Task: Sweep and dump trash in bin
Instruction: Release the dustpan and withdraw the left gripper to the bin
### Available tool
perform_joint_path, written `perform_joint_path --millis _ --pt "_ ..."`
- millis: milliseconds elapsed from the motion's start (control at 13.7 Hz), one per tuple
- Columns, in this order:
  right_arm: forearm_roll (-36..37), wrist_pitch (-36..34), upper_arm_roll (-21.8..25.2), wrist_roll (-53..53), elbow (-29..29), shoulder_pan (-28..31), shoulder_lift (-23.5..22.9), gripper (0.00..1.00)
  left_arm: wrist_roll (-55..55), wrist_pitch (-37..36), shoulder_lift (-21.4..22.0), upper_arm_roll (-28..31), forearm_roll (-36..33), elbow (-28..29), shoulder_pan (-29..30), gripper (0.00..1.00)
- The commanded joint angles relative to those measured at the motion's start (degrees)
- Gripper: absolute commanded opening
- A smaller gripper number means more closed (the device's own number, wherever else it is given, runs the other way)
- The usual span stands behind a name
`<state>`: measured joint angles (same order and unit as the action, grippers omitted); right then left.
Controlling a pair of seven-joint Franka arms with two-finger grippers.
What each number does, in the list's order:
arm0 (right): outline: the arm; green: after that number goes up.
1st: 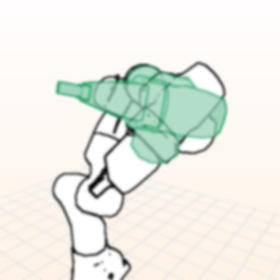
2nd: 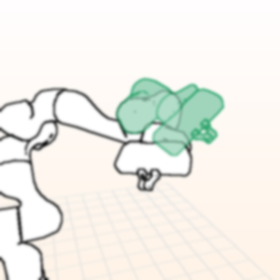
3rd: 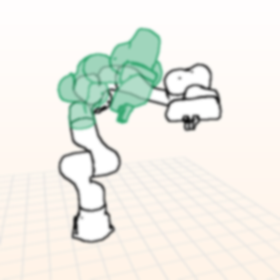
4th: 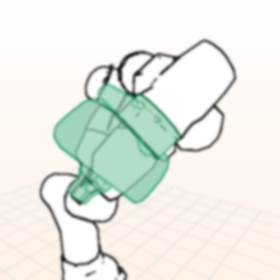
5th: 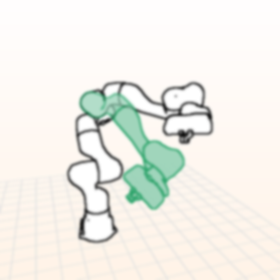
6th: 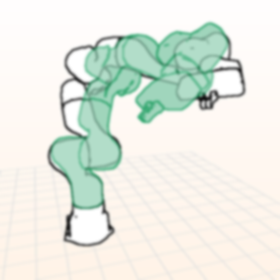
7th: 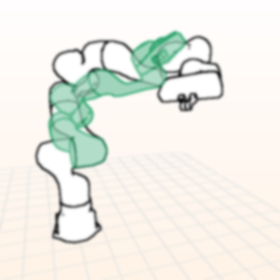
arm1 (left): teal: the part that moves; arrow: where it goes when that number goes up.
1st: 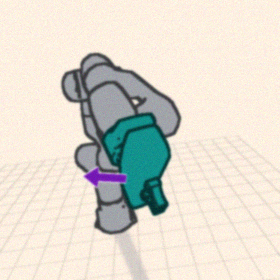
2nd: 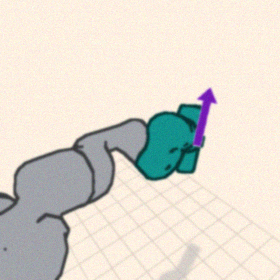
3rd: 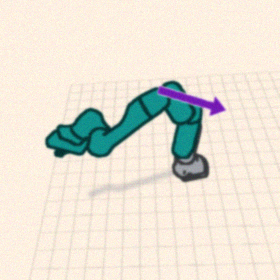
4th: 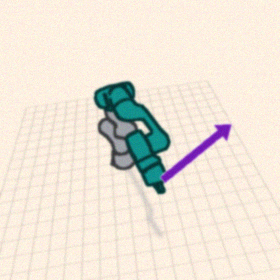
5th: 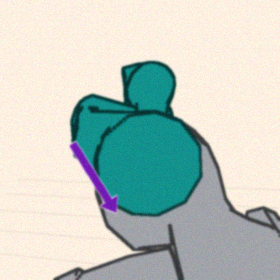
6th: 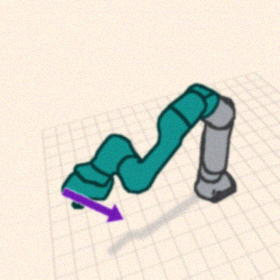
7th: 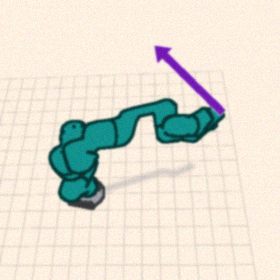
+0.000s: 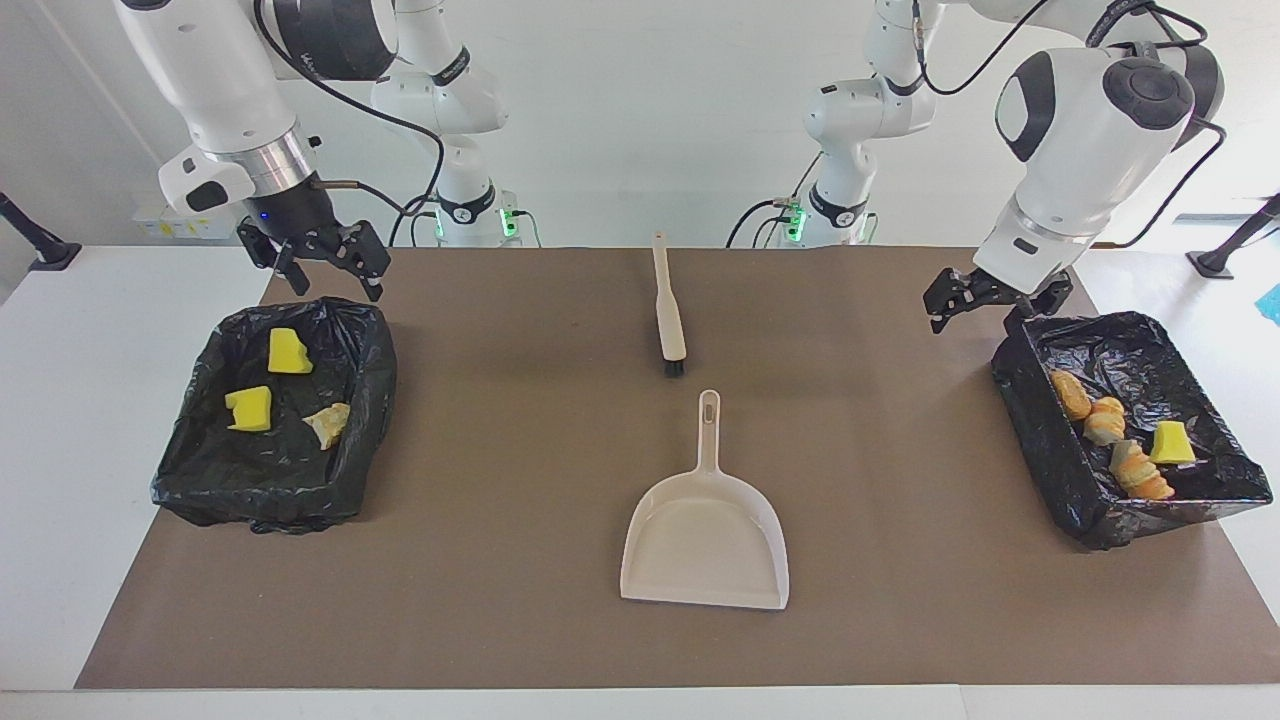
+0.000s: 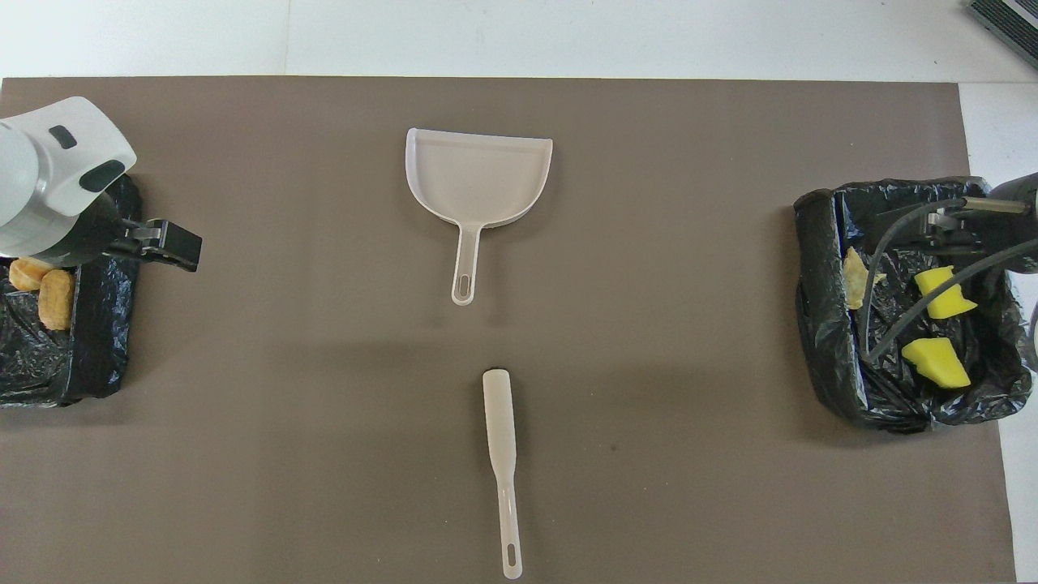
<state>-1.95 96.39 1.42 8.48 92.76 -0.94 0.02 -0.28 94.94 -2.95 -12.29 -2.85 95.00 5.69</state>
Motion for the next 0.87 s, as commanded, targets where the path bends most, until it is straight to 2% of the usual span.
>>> perform_joint_path --millis 0,510,801 --pt "0.1 0.56 -0.37 -1.36 1.46 0.58 1.29 1.0 -3.15 1.3 3.91 -0.36 1.35 4.4 2.65 1.0" --pt "0.1 0.56 -0.28 -1.36 1.46 0.58 1.29 1.0 -2.36 -0.81 3.3 -0.45 1.44 0.71 2.57 1.0" --pt "0.1 0.56 -0.37 -1.36 1.46 0.58 1.29 1.0 -2.45 -1.25 4.09 0.24 1.44 0.53 1.7 1.0"
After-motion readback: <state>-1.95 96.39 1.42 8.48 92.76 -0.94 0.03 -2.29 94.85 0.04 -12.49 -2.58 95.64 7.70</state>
